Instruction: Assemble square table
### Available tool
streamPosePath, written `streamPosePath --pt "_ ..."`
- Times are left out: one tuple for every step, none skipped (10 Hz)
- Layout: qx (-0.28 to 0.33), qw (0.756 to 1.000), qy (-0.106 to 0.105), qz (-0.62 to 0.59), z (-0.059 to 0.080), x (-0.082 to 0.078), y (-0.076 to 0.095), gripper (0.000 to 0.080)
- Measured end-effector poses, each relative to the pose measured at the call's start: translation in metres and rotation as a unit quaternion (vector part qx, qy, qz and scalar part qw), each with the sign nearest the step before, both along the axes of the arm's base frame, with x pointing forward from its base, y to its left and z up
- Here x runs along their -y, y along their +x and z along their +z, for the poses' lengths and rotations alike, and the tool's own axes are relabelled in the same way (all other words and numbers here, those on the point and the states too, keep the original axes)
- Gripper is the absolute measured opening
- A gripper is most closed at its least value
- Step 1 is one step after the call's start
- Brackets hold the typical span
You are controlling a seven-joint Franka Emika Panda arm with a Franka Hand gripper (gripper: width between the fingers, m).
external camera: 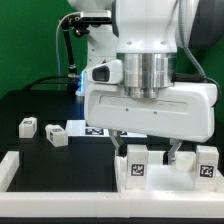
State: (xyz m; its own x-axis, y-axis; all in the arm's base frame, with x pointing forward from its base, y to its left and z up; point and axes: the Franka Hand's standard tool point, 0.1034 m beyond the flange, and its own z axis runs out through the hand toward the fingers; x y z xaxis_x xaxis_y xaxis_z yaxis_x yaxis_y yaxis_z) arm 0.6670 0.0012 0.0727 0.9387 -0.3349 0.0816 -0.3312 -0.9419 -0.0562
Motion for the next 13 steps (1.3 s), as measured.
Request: streamPosePath --pt "0.001 0.997 -0.004 0.073 -0.0011 0.0015 -0.0005 0.0649" --pt "0.000 1.000 0.002 0.026 -0.0013 0.0006 -0.0005 0.0649" --pt "0.000 1.000 0.002 0.020 -0.0015 0.0009 -0.0006 0.0522" --pt "-0.001 1.000 0.004 0.003 -0.0018 0.0011 -0.0007 0.0522" --pt "-0.002 0.999 0.006 -0.039 -0.0021 0.0029 -0.0009 0.0382" --pt "-0.004 0.997 0.009 -0.073 -0.0025 0.0047 -0.0012 0.0289" --pt "-0.004 0.995 0.012 -0.101 -0.0027 0.0044 -0.0012 0.0289" --pt "-0.006 0.987 0.016 -0.158 -0.0025 0.0040 -0.0011 0.0290" --pt "-0.007 0.975 0.017 -0.222 -0.0023 0.0033 -0.0012 0.0290" --pt "-0.009 0.952 0.026 -0.303 -0.0028 0.0029 -0.0014 0.0290" --pt "-0.008 0.920 0.045 -0.389 -0.0034 0.0044 0.0000 0.0290" --pt "-0.009 0.878 0.076 -0.472 -0.0034 0.0079 0.0001 0.0290" --pt "-0.017 0.839 0.105 -0.534 -0.0036 0.0086 0.0005 0.0290"
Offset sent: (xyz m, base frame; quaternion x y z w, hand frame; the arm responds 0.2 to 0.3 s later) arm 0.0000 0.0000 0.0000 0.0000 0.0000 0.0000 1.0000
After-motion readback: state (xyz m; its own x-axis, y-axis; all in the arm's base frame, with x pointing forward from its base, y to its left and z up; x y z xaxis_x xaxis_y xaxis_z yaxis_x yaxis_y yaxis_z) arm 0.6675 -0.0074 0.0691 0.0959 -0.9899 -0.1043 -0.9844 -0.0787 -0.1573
